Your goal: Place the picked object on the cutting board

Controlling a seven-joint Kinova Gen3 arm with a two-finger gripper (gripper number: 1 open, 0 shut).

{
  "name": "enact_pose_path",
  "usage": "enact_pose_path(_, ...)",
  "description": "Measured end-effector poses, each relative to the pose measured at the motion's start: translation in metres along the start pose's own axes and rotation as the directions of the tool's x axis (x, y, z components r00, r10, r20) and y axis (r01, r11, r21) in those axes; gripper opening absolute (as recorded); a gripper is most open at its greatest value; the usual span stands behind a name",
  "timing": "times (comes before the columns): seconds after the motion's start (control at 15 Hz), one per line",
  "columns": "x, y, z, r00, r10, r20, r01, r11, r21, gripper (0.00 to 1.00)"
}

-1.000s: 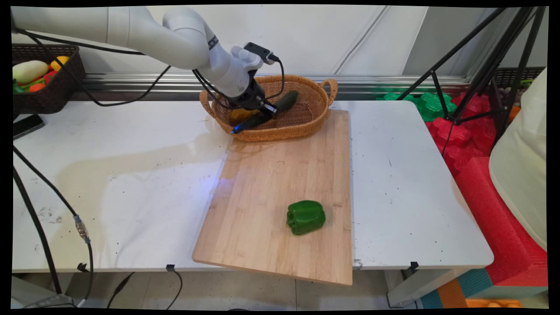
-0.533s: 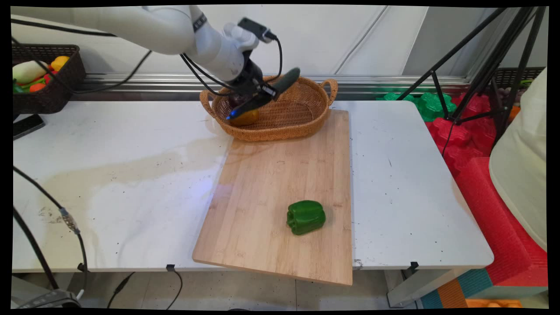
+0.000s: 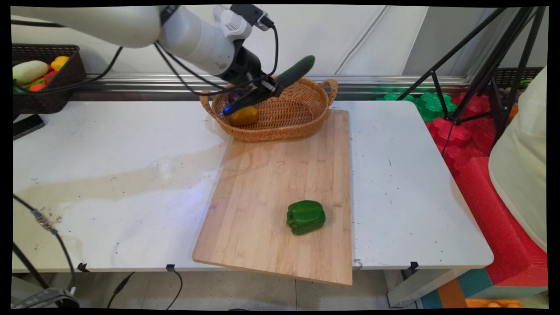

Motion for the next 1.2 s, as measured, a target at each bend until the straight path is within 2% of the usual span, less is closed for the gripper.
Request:
enact_pose_path(0.4, -0.031, 0.025, -0.036, 0.995, 0.103, -0.003, -0.103, 0.991, -0.082, 0.00)
enact_pose_path(0.67, -0.061, 0.041, -0.050, 0.981, 0.194, 0.011, -0.190, 0.971, -0.143, 0.00)
enact_pose_path(1.2, -0.092, 0.054, -0.041, 0.962, 0.270, 0.031, -0.259, 0.947, -0.189, 0.00)
